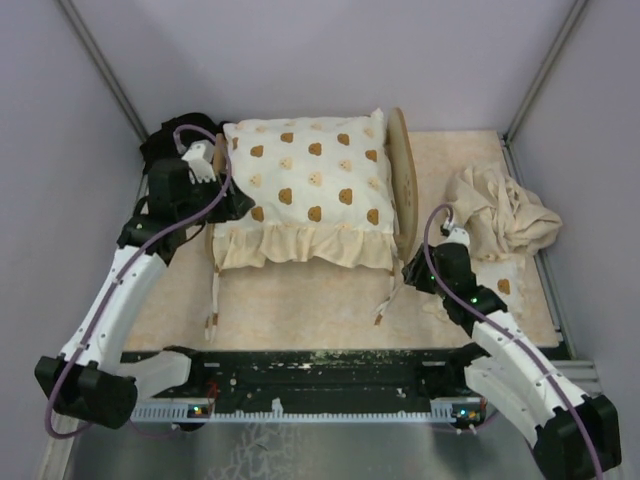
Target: Set up the pet bed
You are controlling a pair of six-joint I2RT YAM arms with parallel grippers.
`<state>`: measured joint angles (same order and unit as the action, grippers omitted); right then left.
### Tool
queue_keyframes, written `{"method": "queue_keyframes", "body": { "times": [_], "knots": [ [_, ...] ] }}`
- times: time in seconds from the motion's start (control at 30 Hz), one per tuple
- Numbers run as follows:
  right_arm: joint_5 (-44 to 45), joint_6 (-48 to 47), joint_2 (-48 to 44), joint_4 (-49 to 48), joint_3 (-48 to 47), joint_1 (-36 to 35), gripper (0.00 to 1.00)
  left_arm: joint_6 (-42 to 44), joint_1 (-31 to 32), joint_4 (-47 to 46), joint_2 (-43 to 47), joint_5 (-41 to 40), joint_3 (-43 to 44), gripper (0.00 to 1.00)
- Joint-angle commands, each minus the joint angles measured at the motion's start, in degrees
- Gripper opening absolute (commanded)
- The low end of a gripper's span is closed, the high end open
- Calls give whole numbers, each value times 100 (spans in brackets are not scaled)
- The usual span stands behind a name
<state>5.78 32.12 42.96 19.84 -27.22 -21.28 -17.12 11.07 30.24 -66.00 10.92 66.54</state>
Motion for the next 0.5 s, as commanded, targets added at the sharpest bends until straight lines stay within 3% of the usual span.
{"method": "queue_keyframes", "body": {
  "times": [0.0, 0.3, 0.47],
  "knots": [
    [-114, 811, -50, -836, 486, -34, 43, 65, 705, -953, 357, 654, -492, 61],
    [-8, 1882, 134, -2093, 1534, -34, 42, 128, 1832, -2024, 125, 660, -1130, 56],
    [13, 1875, 423, -2373, 1527, -34, 41, 549, 2144, -3384, 282, 1416, -1957, 51]
  ]
}}
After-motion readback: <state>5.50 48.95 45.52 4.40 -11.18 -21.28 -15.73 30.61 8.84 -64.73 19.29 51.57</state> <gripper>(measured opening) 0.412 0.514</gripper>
